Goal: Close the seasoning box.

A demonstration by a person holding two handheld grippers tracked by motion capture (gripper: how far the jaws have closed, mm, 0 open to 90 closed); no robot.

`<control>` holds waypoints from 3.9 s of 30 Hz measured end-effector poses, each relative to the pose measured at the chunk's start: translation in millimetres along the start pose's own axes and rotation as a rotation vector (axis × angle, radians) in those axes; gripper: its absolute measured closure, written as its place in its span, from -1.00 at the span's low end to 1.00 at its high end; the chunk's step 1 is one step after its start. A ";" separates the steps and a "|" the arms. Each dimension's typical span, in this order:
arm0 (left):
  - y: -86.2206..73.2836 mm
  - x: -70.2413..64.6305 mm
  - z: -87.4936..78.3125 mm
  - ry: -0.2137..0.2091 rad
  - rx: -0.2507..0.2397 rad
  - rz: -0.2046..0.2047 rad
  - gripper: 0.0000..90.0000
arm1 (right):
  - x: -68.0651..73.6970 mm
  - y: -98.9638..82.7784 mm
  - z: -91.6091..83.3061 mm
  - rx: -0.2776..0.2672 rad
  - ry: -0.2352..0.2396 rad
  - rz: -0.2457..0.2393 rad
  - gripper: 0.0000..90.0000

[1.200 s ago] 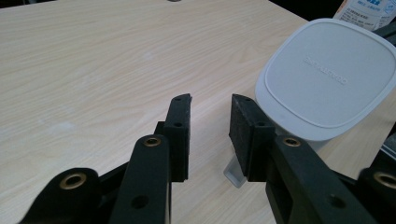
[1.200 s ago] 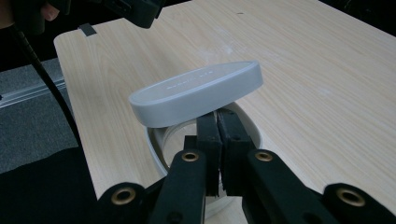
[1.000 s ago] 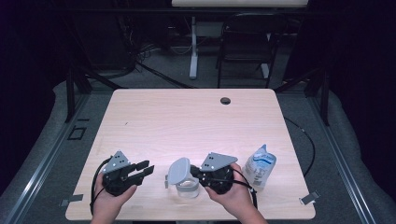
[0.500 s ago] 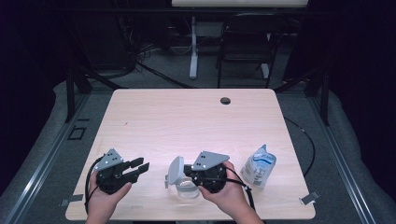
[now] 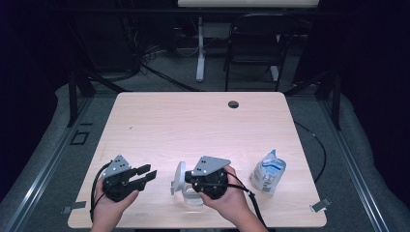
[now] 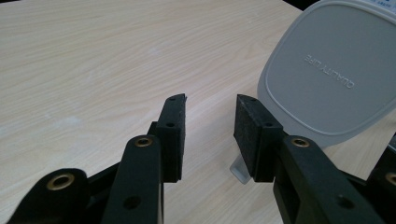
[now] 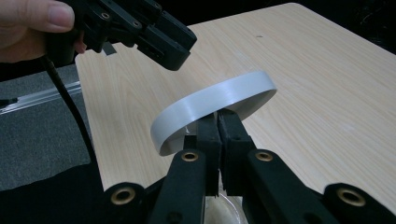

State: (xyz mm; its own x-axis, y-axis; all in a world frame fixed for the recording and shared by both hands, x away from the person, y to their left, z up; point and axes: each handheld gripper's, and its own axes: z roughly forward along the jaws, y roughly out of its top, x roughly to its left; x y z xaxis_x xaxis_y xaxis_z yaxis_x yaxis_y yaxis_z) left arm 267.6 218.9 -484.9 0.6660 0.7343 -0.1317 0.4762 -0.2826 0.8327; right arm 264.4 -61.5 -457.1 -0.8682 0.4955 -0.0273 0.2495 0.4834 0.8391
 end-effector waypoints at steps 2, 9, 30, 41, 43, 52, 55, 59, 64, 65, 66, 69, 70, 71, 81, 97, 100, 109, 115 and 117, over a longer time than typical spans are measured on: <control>0.0 0.0 1.2 0.000 0.007 0.006 0.41 | 0.8 0.7 1.9 0.000 0.007 -0.003 0.95; -2.2 1.3 2.5 0.000 0.007 -0.006 0.40 | 3.5 1.2 10.2 0.004 0.019 -0.008 0.93; -6.0 -1.7 2.7 -0.007 -0.006 0.003 0.42 | 0.6 -9.6 -4.6 -0.017 -0.047 -0.025 0.72; -7.8 1.4 2.6 -0.015 -0.001 -0.003 0.41 | -9.3 -29.2 -28.7 -0.037 -0.088 0.014 0.60; -7.6 1.5 1.0 -0.011 -0.007 -0.006 0.39 | -10.8 -31.8 -33.5 -0.038 -0.094 0.024 0.57; -6.0 7.6 -13.1 0.016 -0.049 -0.016 0.36 | -16.4 -46.3 -63.3 -0.050 -0.163 0.040 0.33; -6.0 8.0 -14.4 0.016 -0.055 -0.016 0.34 | -20.8 -51.3 -73.1 -0.050 -0.170 0.063 0.28; -6.0 10.8 -18.0 0.023 -0.063 -0.023 0.34 | -25.9 -59.6 -86.5 -0.055 -0.185 0.090 0.25; -6.1 11.5 -18.5 0.028 -0.065 -0.028 0.34 | -30.9 -66.3 -102.3 -0.047 -0.192 0.114 0.23; -5.9 11.4 -18.7 0.029 -0.067 -0.031 0.33 | -32.9 -67.8 -109.6 -0.054 -0.200 0.121 0.23; -5.9 11.4 -18.7 0.029 -0.067 -0.031 0.33 | -33.6 -68.3 -113.1 -0.063 -0.204 0.130 0.23; -6.3 11.6 -18.2 0.033 -0.065 -0.035 0.33 | -36.1 -68.2 -122.8 -0.086 -0.216 0.142 0.22; -6.3 11.6 -18.2 0.033 -0.065 -0.035 0.32 | -36.5 -68.1 -125.2 -0.087 -0.217 0.143 0.21; -6.6 11.7 -17.6 0.034 -0.061 -0.034 0.32 | -37.3 -68.2 -128.8 -0.092 -0.224 0.143 0.21; -7.8 10.3 -12.7 0.036 -0.046 -0.037 0.31 | -47.6 -75.5 -152.0 -0.116 -0.278 0.180 0.20; -8.4 10.2 -11.7 0.035 -0.040 -0.036 0.31 | -65.2 -93.6 -183.4 -0.121 -0.376 0.237 0.19; -8.4 10.3 -11.7 0.036 -0.039 -0.035 0.31 | -67.8 -96.3 -185.5 -0.110 -0.389 0.242 0.17; -8.9 11.2 -11.6 0.036 -0.037 -0.034 0.31 | -71.0 -99.8 -192.0 -0.117 -0.406 0.255 0.17; -8.7 11.1 -11.8 0.037 -0.035 -0.033 0.31 | -71.3 -100.4 -197.5 -0.128 -0.417 0.262 0.17; -8.8 11.4 -11.9 0.037 -0.037 -0.032 0.31 | -71.7 -100.4 -199.0 -0.132 -0.422 0.260 0.17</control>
State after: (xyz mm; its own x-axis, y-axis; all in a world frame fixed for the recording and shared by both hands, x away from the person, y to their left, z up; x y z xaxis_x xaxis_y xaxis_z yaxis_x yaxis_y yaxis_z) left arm 264.2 237.1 -487.3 0.6286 0.7651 -0.1396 0.4750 -0.2355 0.8479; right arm 216.2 -289.2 -431.3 -0.5291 0.8486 -0.0022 0.3547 0.2235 0.9079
